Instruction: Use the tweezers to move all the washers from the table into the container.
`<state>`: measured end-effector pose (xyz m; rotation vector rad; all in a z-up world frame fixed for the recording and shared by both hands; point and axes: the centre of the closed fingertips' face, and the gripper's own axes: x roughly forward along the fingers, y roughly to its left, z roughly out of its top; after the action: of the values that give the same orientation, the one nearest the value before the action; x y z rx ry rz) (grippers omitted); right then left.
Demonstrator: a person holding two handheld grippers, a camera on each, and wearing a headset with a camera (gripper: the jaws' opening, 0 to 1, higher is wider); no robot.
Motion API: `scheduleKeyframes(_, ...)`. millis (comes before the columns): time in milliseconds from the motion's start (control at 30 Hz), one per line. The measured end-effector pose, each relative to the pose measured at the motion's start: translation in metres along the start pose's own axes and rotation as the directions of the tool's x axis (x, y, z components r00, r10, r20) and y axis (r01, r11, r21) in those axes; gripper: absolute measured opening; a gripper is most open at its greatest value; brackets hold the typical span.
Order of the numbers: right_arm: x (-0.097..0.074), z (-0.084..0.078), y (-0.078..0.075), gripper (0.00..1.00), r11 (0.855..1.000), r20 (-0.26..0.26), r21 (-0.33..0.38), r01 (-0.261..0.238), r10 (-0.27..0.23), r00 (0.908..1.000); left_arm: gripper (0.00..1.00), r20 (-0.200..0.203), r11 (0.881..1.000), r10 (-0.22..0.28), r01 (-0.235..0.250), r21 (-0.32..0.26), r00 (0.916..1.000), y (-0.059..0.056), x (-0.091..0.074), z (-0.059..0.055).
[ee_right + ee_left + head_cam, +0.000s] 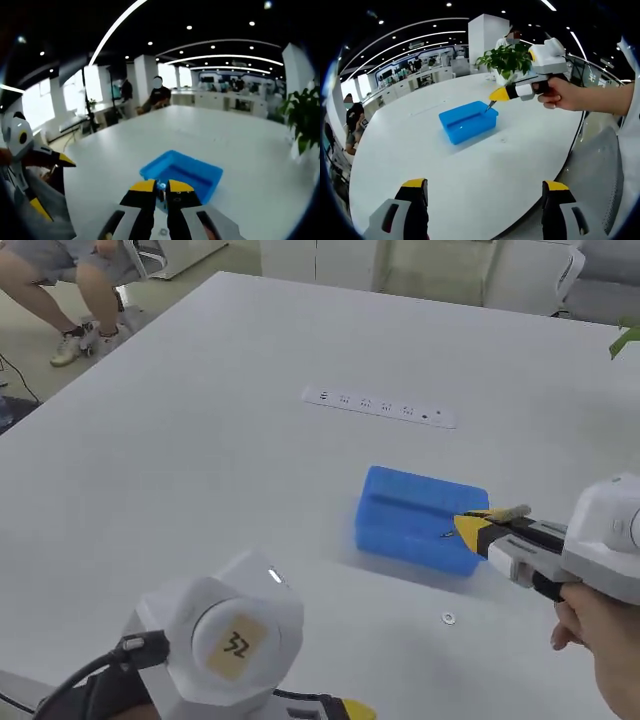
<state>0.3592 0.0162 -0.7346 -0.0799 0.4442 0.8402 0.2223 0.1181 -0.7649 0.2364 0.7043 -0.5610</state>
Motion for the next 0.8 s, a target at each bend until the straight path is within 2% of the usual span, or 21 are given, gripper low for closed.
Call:
scheduleKeyframes(167, -0.006, -0.017, -0.001, 0.04, 0.999, -0.02, 0.047, 0.011, -0.011, 0.9997, 0.97, 0.007, 1.0, -0.006, 0.005, 0.005, 1.0, -0.001, 0.001, 0.002)
scheduleKeyframes(500, -0.009, -0.041, 0.003, 0.02, 0.998, -0.088, 0.053, 0.02, -0.015, 0.996, 0.96, 0.0, 1.0, -0.009, 0.009, 0.006, 1.0, -0.002, 0.003, 0.0)
scheduleKeyframes(567, -0.01, -0.049, 0.002, 0.02, 0.999, -0.135, 0.03, 0.026, -0.021, 0.9907, 0.96, -0.005, 1.0, -0.009, 0.009, 0.006, 0.9999, -0.002, 0.003, -0.002)
scheduleKeyframes(633, -0.01, -0.05, 0.001, 0.02, 0.999, -0.146, 0.021, 0.026, -0.022, 0.989, 0.96, -0.007, 1.0, -0.008, 0.008, 0.009, 0.9999, -0.002, 0.003, -0.003)
scheduleKeyframes(800, -0.016, -0.057, -0.004, 0.02, 0.999, -0.204, 0.048, 0.023, -0.012, 0.9789, 0.96, -0.009, 1.0, -0.005, 0.005, -0.001, 1.0, 0.0, 0.002, -0.005)
